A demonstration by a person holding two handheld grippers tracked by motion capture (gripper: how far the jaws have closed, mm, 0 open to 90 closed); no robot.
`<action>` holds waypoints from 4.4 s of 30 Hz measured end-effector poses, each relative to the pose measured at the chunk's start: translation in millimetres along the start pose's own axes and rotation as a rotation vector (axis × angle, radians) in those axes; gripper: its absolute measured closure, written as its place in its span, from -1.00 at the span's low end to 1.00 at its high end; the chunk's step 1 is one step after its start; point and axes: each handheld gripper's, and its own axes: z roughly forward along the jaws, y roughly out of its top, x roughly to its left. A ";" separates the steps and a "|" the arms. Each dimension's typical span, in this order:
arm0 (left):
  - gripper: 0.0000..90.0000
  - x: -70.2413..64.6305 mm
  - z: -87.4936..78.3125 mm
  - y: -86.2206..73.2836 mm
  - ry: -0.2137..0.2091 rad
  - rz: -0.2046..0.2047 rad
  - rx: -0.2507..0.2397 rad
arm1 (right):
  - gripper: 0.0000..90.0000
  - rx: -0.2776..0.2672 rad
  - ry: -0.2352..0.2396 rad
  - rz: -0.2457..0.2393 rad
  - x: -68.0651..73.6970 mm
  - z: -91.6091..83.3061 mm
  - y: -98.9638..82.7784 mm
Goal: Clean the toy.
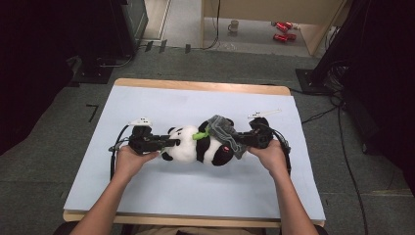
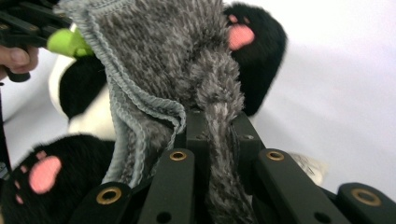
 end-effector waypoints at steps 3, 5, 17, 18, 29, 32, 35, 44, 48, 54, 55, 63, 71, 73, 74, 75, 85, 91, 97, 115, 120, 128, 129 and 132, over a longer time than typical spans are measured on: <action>0.54 1.6 0.2 1.5 -0.002 -0.002 0.003 | 0.82 0.009 -0.009 0.017 -4.0 -1.1 -4.1; 0.54 2.7 0.4 2.4 -0.002 -0.003 0.003 | 0.82 0.012 -0.007 0.034 -6.3 -2.0 -6.5; 0.54 8.5 1.5 6.7 -0.015 -0.024 0.006 | 0.82 0.046 -0.038 0.073 -12.2 -1.1 -18.4; 0.54 9.0 1.6 6.9 -0.017 -0.027 0.004 | 0.82 0.059 -0.052 0.080 -13.8 -1.0 -20.2; 0.60 12.5 1.1 12.0 -0.019 -0.047 0.002 | 0.82 0.078 -0.115 0.119 -29.3 -16.4 -26.9; 0.69 12.5 0.8 14.5 -0.030 -0.050 0.000 | 0.82 0.016 -0.119 0.130 -31.0 -30.7 -25.3; 0.78 11.8 -0.1 16.9 -0.043 -0.064 0.004 | 0.82 -0.063 -0.108 0.141 -28.8 -47.2 -21.6; 0.90 5.7 -3.7 23.0 -0.123 -0.094 0.011 | 0.82 -0.230 -0.047 0.057 7.2 -82.9 5.3; 0.92 -0.5 -5.5 26.1 -0.186 -0.117 0.005 | 0.82 -0.233 -0.016 -0.001 29.5 -84.8 15.0; 0.91 -0.9 -6.2 22.9 -0.112 -0.158 0.022 | 0.82 -0.218 0.040 -0.071 58.9 -79.8 24.5; 0.91 1.1 -6.0 21.9 -0.109 -0.171 0.021 | 0.82 -0.211 0.047 -0.087 64.1 -77.0 25.6; 0.88 11.8 -2.8 18.7 -0.070 -0.186 0.001 | 0.82 -0.078 0.096 -0.154 88.4 -42.5 23.7; 0.84 11.1 -2.6 17.6 -0.057 -0.129 -0.020 | 0.82 -0.002 0.033 -0.166 81.4 -20.2 14.7; 0.80 9.9 -2.9 17.7 -0.049 -0.092 -0.027 | 0.82 -0.007 0.021 -0.168 79.3 -19.3 14.7; 0.75 8.7 -3.1 17.6 -0.045 -0.062 -0.036 | 0.82 -0.009 0.011 -0.173 78.4 -18.6 14.6; 0.69 8.1 -3.6 17.3 -0.039 -0.039 -0.044 | 0.82 -0.006 0.006 -0.173 77.5 -17.8 14.5; -0.08 -2.6 -18.1 12.6 -0.036 0.157 -0.081 | 0.82 -0.051 -0.013 -0.169 68.0 -13.7 18.7; -0.13 -6.3 -27.6 9.5 -0.067 0.179 -0.090 | 0.82 -0.065 -0.022 -0.165 64.6 -11.6 22.9; -0.16 -8.7 -22.9 1.0 -0.082 0.211 -0.071 | 0.82 -0.077 -0.024 -0.154 59.0 -10.3 29.0; -0.37 3.7 5.4 -6.0 -0.029 0.172 -0.142 | 0.82 -0.099 -0.042 -0.122 40.9 -8.6 44.6; -0.40 6.4 13.9 -7.5 -0.016 0.189 -0.105 | 0.82 -0.106 -0.038 -0.107 35.4 -7.0 50.1; 0.17 -2.5 9.4 -2.5 0.057 0.134 -0.068 | 0.81 -0.131 -0.044 -0.086 43.0 -7.3 56.6; 0.28 -3.6 7.9 -1.5 0.064 0.125 -0.063 | 0.82 -0.136 -0.042 -0.085 45.2 -8.7 57.7; 0.45 -7.8 4.6 1.4 0.064 0.094 -0.058 | 0.82 -0.157 -0.038 -0.087 54.7 -13.6 61.4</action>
